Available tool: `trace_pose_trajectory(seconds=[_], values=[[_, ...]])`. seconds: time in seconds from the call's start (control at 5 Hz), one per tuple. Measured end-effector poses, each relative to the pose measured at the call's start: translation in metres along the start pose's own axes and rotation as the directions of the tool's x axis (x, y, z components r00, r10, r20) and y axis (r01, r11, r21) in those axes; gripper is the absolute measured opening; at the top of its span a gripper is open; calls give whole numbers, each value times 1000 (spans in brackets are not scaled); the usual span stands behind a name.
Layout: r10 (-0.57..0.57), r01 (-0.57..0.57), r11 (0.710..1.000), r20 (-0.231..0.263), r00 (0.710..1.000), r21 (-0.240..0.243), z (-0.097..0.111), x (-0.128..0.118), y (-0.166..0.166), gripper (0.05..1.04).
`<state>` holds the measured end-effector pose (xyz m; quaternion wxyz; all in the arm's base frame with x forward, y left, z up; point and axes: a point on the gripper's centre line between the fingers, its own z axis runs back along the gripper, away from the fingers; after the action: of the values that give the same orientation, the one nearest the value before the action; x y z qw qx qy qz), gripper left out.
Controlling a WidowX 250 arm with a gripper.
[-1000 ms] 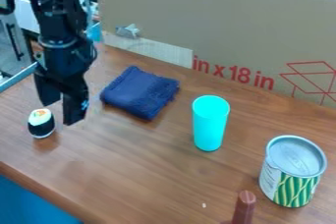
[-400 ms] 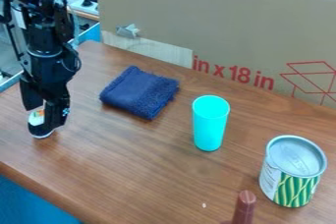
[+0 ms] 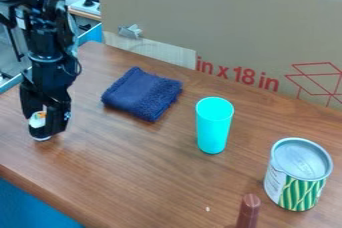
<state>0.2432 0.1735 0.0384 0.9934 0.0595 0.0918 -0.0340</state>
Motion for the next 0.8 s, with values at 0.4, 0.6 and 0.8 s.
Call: trace_pose_trajectory(seconds=[0.4, 0.6, 0.8], values=[[50, -54, 996, -48, 998, -69, -11, 0, 8, 942], [64, -68, 996, -67, 996, -65, -10, -3, 9, 672], [28, -27, 988, 2, 1000, -153, 4, -1, 5, 559]])
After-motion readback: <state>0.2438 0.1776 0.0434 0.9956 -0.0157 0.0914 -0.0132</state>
